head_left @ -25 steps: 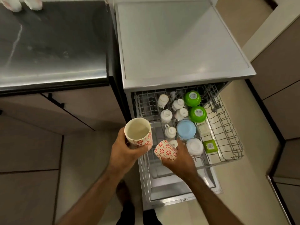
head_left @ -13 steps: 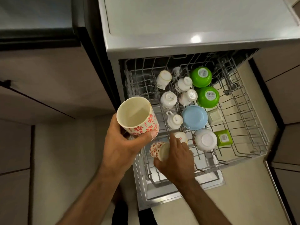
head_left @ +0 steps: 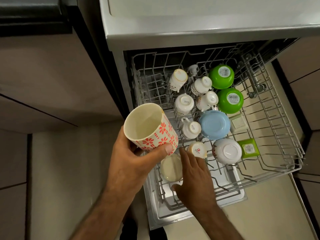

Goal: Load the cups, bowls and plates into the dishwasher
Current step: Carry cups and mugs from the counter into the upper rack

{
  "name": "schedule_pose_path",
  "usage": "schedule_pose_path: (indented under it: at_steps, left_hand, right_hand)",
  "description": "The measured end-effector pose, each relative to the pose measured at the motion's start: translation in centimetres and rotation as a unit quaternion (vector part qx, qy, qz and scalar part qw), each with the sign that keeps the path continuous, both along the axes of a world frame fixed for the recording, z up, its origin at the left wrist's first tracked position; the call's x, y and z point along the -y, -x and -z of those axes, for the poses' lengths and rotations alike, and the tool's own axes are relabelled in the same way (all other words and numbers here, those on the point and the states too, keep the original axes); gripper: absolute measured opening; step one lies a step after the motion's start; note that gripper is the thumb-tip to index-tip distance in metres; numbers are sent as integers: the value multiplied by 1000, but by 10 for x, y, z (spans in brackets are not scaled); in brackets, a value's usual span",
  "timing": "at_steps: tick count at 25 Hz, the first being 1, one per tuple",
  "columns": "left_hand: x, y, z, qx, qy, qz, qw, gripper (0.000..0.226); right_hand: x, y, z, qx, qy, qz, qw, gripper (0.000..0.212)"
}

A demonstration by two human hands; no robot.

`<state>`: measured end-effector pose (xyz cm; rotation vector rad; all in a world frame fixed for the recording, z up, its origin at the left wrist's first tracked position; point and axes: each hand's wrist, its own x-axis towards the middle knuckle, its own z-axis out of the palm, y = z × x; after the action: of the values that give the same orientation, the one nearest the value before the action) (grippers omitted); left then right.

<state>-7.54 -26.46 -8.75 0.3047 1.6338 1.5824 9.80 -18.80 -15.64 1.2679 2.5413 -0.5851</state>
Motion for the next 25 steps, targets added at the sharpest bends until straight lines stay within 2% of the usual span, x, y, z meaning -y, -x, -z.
schedule_pose_path:
  at_steps: [3, 4, 5, 6, 8, 9, 10, 12, 14, 16, 18, 20, 23, 25]
  left_hand:
    - [-4, -5, 1, 20, -1, 2, 1000, 93]
    - [-6, -7, 1, 27, -3, 6, 1000, 92]
    - [-8, -11, 1, 36, -4, 11, 999, 90]
    - [-10, -14, 1, 47, -6, 11, 999, 88]
    - [-15, -19, 1, 71, -6, -2, 997, 86]
    - [-18, -22, 1, 82, -6, -7, 997, 86]
    - [-20, -24, 2, 91, -6, -8, 996, 85]
    - [-25, -27, 4, 103, -5, -7, 995, 85]
    - [-28, -29, 6, 103, 2, 1, 995, 85]
    - [-29, -29, 7, 99, 8, 6, 995, 85]
    - [-30, -28, 7, 61, 17, 12, 998, 90]
    - [-30, -25, 9, 5, 27, -9, 1000, 94]
    - [-27, -18, 10, -76, 44, -60, 994, 102]
    - [-24, -14, 11, -108, 48, -81, 990, 99]
  right_hand:
    - [-3, -8, -7, -71, 58, 16, 996, 114]
    - [-6, -7, -12, -134, 92, 50, 985, 109]
    - [-9, -5, -18, -210, 160, 104, 959, 105]
    - [-12, -1, -25, -297, 251, 160, 907, 102]
    - [-16, 7, -34, -454, 404, 238, 758, 100]
    - [-17, 12, -37, -500, 449, 263, 692, 101]
    - [-18, 15, -37, -529, 476, 279, 645, 104]
    - [-17, 22, -38, -560, 502, 302, 585, 111]
    - [-16, 25, -37, -571, 499, 339, 557, 115]
    - [-18, 26, -37, -581, 468, 365, 557, 115]
    - [-25, 24, -38, -583, 411, 374, 593, 102]
    - [-38, 24, -43, -559, 324, 360, 673, 89]
    - [-58, 24, -42, -456, 182, 261, 831, 94]
    - [-68, 34, -35, -357, 113, 184, 909, 95]
